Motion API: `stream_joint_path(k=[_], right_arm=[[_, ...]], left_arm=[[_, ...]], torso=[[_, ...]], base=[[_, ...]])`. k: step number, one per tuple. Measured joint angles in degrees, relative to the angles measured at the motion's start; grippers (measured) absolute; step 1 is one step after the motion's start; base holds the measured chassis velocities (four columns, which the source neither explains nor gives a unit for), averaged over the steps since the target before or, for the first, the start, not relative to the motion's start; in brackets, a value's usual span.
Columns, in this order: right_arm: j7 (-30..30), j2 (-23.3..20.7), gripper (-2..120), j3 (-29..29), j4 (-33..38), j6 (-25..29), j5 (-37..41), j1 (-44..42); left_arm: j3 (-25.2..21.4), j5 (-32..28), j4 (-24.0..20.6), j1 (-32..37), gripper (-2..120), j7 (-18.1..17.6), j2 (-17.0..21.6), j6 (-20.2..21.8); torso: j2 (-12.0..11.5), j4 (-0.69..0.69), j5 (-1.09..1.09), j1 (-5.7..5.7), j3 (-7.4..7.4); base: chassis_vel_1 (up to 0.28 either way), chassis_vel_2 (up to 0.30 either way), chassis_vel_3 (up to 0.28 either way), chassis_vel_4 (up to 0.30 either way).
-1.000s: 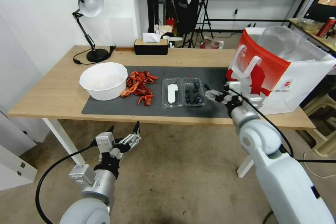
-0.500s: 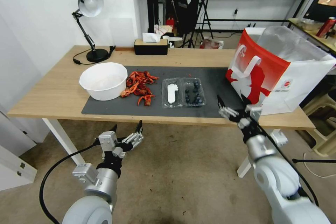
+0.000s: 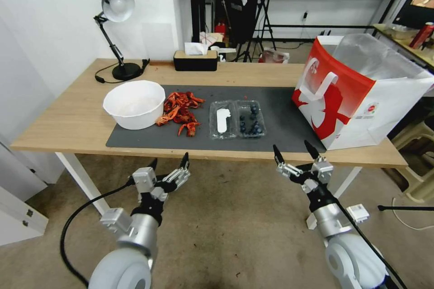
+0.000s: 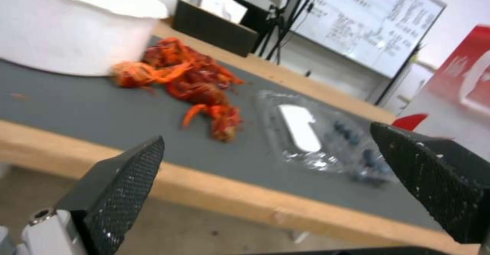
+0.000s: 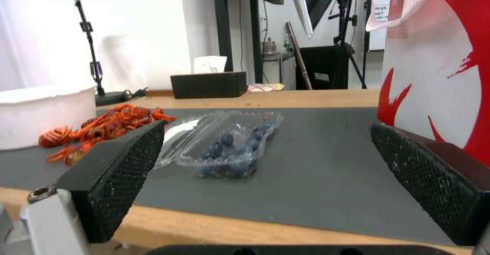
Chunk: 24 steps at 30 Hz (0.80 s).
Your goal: Close the takeout container lid, then place the container into the takeout bag.
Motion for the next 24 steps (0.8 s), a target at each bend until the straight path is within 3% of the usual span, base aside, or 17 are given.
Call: stream_joint_path(k=[5, 9, 12, 13, 15, 16, 18, 24], right_arm=[[0.2, 0.7, 100, 0.5, 0.8, 0.3, -0.9, -1.1], [0.5, 1.1, 100, 1.0, 1.4, 0.3, -1.4, -2.1], [0.6, 1.5, 100, 1.7, 1.6, 0.3, -1.9, -3.0], [0.6, 1.5, 100, 1.7, 1.6, 0.3, -1.9, -3.0], [0.7, 2.0, 100, 2.1, 1.7, 0.3, -2.2, -3.4], [0.7, 2.0, 100, 2.1, 1.7, 0.3, -2.2, -3.4], [0.8, 2.5, 100, 2.5, 1.7, 0.6, -2.6, -4.0], [0.8, 3.3, 100, 3.4, 1.8, 1.1, -3.3, -5.3]], left_arm=[[2.5, -3.9, 3.1, -4.1, 100, -0.6, 1.9, -3.5], [5.2, -10.6, 5.0, -8.6, 100, -2.6, 3.5, -5.7], [9.5, -21.0, 5.5, -14.0, 100, -9.1, 4.5, -6.1], [9.5, -21.0, 5.5, -14.0, 100, -9.1, 4.5, -6.1], [12.5, -29.8, 5.6, -18.0, 100, -13.6, 4.4, -6.1], [12.5, -29.8, 5.6, -18.0, 100, -13.6, 4.4, -6.1], [15.0, -37.9, 5.8, -22.5, 100, -17.8, 3.5, -6.1], [18.4, -44.9, 8.8, -30.1, 100, -23.4, 1.3, -6.7]], torso=[[0.0, 0.0, -0.01, 0.0, 0.0], [0.0, 0.0, 0.0, 0.0, 0.0], [0.0, 0.0, 0.0, 0.0, 0.0], [0.0, 0.0, 0.0, 0.0, 0.0], [0.0, 0.0, 0.01, 0.0, 0.0], [0.0, 0.0, 0.01, 0.0, 0.0], [0.0, 0.0, 0.0, 0.0, 0.0], [0.0, -0.01, 0.01, 0.0, 0.0]], base=[[0.0, 0.0, 0.0, 0.0], [0.0, 0.0, 0.0, 0.0], [0.0, 0.0, 0.0, 0.0], [0.0, 0.0, 0.0, 0.0], [0.0, 0.0, 0.0, 0.0], [0.0, 0.0, 0.0, 0.0], [0.0, 0.0, 0.0, 0.0], [0.0, 0.0, 0.0, 0.0]])
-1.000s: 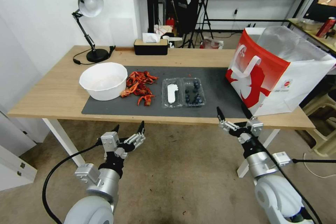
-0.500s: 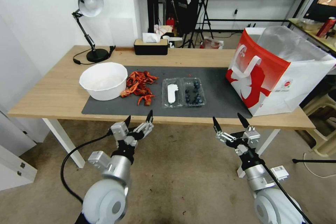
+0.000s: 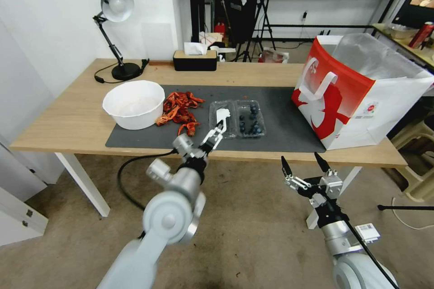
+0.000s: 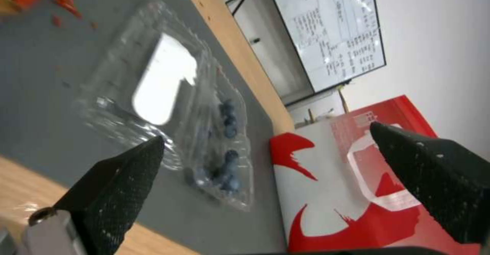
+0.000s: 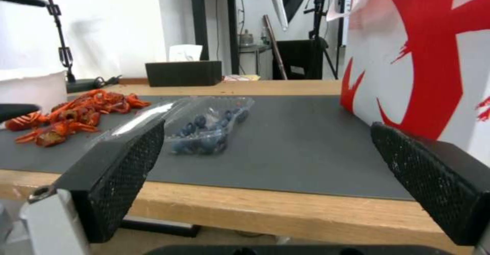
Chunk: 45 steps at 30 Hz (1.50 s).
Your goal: Close the takeout container lid, then place the container into the takeout bag.
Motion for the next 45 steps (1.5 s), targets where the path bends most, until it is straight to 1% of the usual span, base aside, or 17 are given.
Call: stream_joint_path(k=[1, 4, 5, 8, 9, 12, 23, 33, 37, 45], right_arm=[[0.0, 0.0, 100, 0.0, 0.0, 0.0, 0.0, 0.0], [0.0, 0.1, 100, 0.5, 0.1, 0.1, 0.0, -0.4], [0.0, 0.1, 100, 0.5, 0.1, 0.1, 0.0, -0.4], [0.0, 0.2, 100, 0.7, 0.1, 0.2, -0.2, -0.8], [0.0, 0.2, 100, 0.7, 0.1, 0.2, -0.2, -0.8], [0.0, 0.4, 100, 0.7, 0.1, 0.3, -0.2, -0.8], [0.1, 0.4, 100, 0.7, -0.3, 0.2, -0.2, -0.2], [0.4, 0.5, 100, 0.7, -0.8, 0.1, -0.3, 0.3], [0.4, 0.4, 100, 0.7, -0.9, 0.1, -0.3, 0.4], [0.5, 0.4, 100, 0.5, -1.1, 0.0, -0.3, 0.8]], left_arm=[[0.0, 0.0, 0.0, 0.0, 100, 0.0, 0.0, 0.0], [1.9, -0.7, 2.6, -3.2, 100, -0.9, -0.5, 0.0], [1.9, -0.7, 2.6, -3.2, 100, -0.9, -0.5, 0.0], [3.6, -0.7, 4.8, -5.4, 100, -1.1, -1.0, 0.1], [3.6, -0.7, 4.8, -5.4, 100, -1.1, -1.0, 0.1], [4.9, -0.7, 6.7, -6.7, 100, -1.5, -1.6, 0.3], [5.7, -0.7, 9.3, -7.8, 100, -2.3, -3.2, 0.1], [6.3, -0.4, 11.8, -8.5, 100, -4.3, -4.3, 0.2], [6.3, -0.4, 12.5, -8.8, 100, -5.1, -4.8, 0.2], [6.2, -0.2, 13.5, -9.2, 100, -5.5, -5.2, 0.2]], torso=[[0.0, 0.0, 0.0, 0.0, 0.0], [0.0, 0.01, 0.0, 0.0, 0.0], [0.0, 0.01, 0.0, 0.0, 0.0], [0.0, 0.0, 0.0, -0.01, 0.0], [0.0, 0.0, 0.0, -0.01, 0.0], [0.0, 0.0, -0.01, -0.01, 0.0], [0.0, 0.01, 0.0, 0.0, 0.0], [0.0, 0.01, -0.01, -0.01, -0.01], [0.0, 0.0, -0.01, -0.01, -0.01], [0.0, 0.01, -0.01, -0.01, -0.01]], base=[[0.0, 0.0, 0.0, 0.0], [0.0, 0.0, 0.0, 0.0], [0.0, 0.0, 0.0, 0.0], [0.0, 0.0, 0.0, 0.0], [0.0, 0.0, 0.0, 0.0], [0.0, 0.0, 0.0, 0.0], [0.0, 0.0, 0.0, 0.0], [0.0, 0.0, 0.0, 0.0], [0.0, 0.0, 0.0, 0.0], [0.0, 0.0, 0.0, 0.0]])
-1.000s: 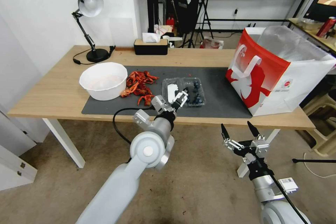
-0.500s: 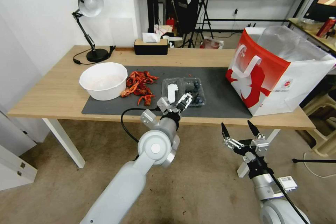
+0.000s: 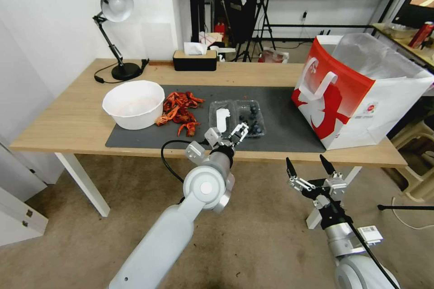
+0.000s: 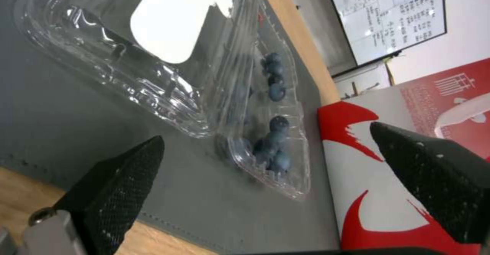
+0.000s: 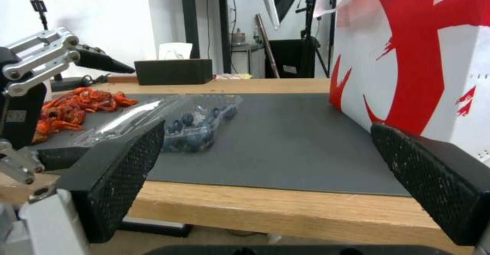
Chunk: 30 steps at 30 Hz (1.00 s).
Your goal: Close the takeout container lid, then place the container into the takeout bag.
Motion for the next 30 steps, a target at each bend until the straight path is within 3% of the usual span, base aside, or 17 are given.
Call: stream_joint_path(k=[30], right_arm=[[0.4, -0.1, 100, -0.5, -0.8, -0.1, 0.0, 0.6]], left_arm=[[-1.0, -1.0, 3.6, -1.6, 100, 0.2, -1.3, -0.3]], torso=[[0.0, -0.01, -0.01, -0.02, -0.01]], base=[[0.0, 0.0, 0.0, 0.0]])
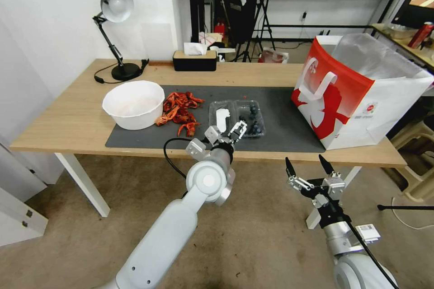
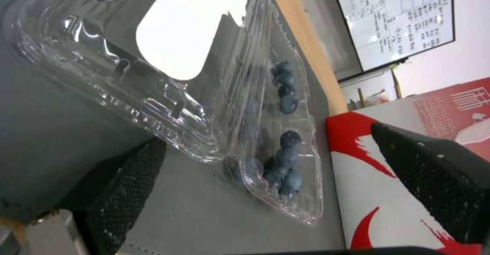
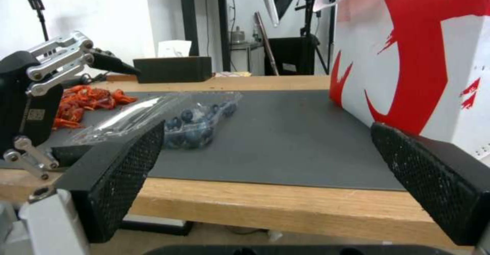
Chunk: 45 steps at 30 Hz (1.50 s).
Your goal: Close the takeout container lid, then place the container into the takeout bag.
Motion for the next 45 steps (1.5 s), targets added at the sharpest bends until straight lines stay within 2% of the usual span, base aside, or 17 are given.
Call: stream_joint_path(k=[23, 45], right_arm=[[0.0, 0.4, 100, -0.2, 0.4, 0.1, -0.5, -0.8], [-0.1, 0.4, 100, -0.3, 0.6, 0.2, -0.9, -1.2]], left_arm=[[-1.6, -0.2, 1.9, 0.5, 100, 2.5, -1.5, -1.5], [-2.4, -0.2, 1.5, 3.0, 100, 8.9, -1.5, -3.8]], torso=[[0.0, 0.03, 0.01, 0.01, 0.0], [-0.1, 0.03, 0.01, 0.05, 0.04]], base=[[0.0, 0.0, 0.0, 0.0], [0.0, 0.0, 0.0, 0.0]])
